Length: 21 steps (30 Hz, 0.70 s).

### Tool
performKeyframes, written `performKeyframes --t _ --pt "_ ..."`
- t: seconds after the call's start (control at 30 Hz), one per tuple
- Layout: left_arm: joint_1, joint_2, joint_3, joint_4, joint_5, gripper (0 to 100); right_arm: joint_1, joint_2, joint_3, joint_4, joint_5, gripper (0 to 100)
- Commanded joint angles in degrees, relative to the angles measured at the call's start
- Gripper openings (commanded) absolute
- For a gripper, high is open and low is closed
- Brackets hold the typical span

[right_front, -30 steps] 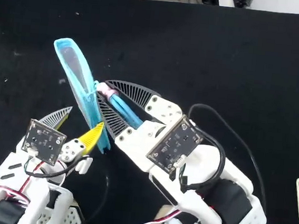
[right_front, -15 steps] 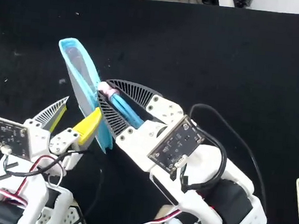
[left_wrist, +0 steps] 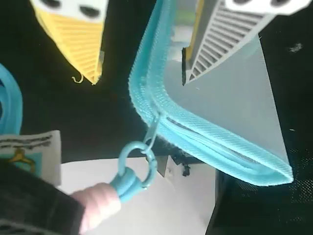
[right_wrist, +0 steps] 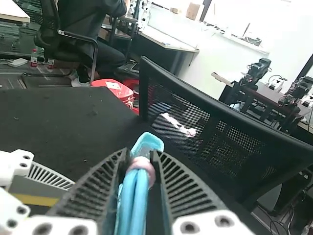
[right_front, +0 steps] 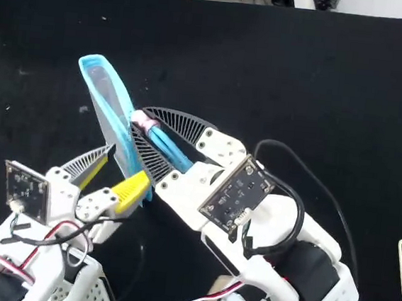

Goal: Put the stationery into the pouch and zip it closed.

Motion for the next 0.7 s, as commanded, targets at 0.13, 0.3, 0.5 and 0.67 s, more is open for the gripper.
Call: performKeyframes --t 0.13,0.3,0.5,0.67 --pt "-6.5 0.0 7.0 -9.7 0.3 26 0.4 -1.1 -0.4 0.0 0.4 1.0" --pt "-7.0 0.0 9.4 -12.2 0.2 26 0.4 -1.1 -0.4 0.0 0.4 1.0" --pt "-7.0 0.0 9.5 -11.8 -3.3 26 0.4 -1.1 -0.4 0.1 0.4 1.0" --pt "-6.5 0.0 7.2 -7.3 -10.9 9 0.6 -1.1 -0.5 0.1 0.4 1.0"
